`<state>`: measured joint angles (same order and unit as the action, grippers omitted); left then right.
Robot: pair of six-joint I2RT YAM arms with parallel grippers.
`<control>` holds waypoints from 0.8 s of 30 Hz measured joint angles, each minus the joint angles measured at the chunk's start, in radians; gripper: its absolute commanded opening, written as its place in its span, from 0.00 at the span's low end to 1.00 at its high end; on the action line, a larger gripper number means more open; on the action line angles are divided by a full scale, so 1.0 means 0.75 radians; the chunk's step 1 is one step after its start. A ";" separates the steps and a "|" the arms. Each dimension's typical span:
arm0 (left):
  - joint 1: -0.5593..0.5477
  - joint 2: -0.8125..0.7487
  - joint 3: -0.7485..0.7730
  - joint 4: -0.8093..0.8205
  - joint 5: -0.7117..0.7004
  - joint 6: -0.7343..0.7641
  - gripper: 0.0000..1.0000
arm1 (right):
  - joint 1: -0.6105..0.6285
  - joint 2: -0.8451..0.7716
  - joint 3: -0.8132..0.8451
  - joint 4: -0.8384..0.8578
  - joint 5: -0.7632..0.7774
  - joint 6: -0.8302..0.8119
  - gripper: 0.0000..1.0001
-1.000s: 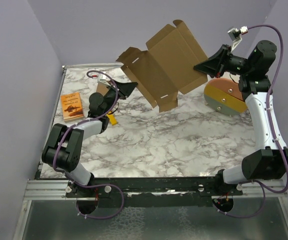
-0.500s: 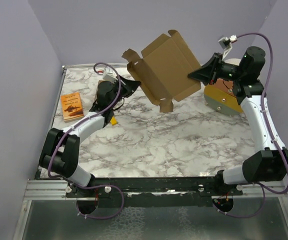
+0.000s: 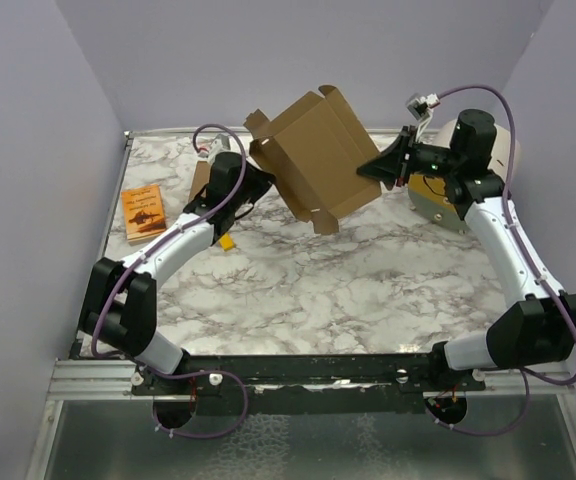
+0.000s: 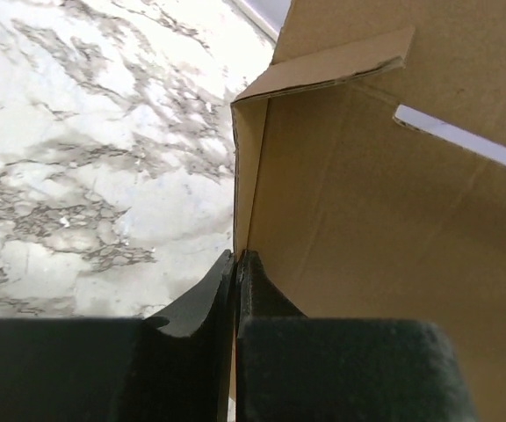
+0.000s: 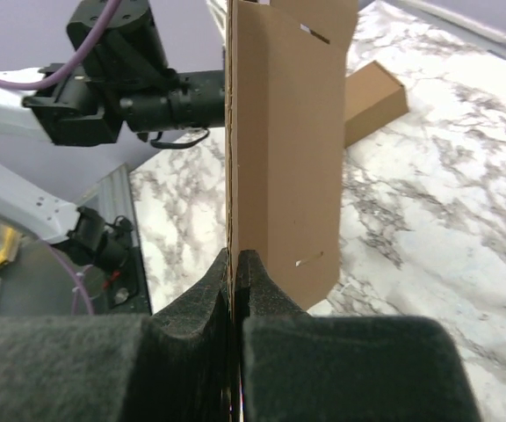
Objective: Fold the paper box
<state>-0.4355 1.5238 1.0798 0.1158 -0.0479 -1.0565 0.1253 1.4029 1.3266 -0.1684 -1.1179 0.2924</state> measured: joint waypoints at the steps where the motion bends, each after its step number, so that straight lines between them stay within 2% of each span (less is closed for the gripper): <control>1: 0.000 -0.001 -0.002 -0.013 -0.009 0.001 0.04 | 0.000 -0.006 0.000 -0.008 0.017 -0.015 0.01; 3: 0.001 -0.011 -0.019 -0.021 -0.022 0.003 0.20 | -0.002 -0.019 0.008 -0.031 0.049 -0.048 0.01; 6: 0.001 -0.081 -0.125 0.009 -0.027 0.026 0.51 | -0.027 -0.031 0.048 -0.071 0.084 -0.087 0.01; 8: 0.001 -0.161 -0.233 0.057 -0.019 0.059 0.65 | -0.049 -0.031 0.080 -0.084 0.091 -0.100 0.01; 11: 0.021 -0.291 -0.438 0.232 0.045 0.116 0.75 | -0.101 -0.031 0.119 -0.085 0.096 -0.109 0.01; 14: 0.093 -0.423 -0.719 0.518 0.169 0.170 0.84 | -0.128 -0.031 0.141 -0.095 0.107 -0.123 0.01; 18: 0.225 -0.483 -1.030 0.928 0.309 0.185 0.86 | -0.129 -0.031 0.152 -0.108 0.110 -0.141 0.01; 20: 0.272 -0.445 -1.095 1.091 0.377 0.167 0.86 | -0.129 -0.030 0.153 -0.120 0.110 -0.142 0.01; 24: 0.325 -0.246 -1.075 1.413 0.508 0.086 0.83 | -0.133 -0.028 0.154 -0.140 0.103 -0.139 0.01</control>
<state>-0.1921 1.3392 0.2737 1.1755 0.3328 -0.9920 0.0257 1.3819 1.4422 -0.2737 -1.0409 0.1883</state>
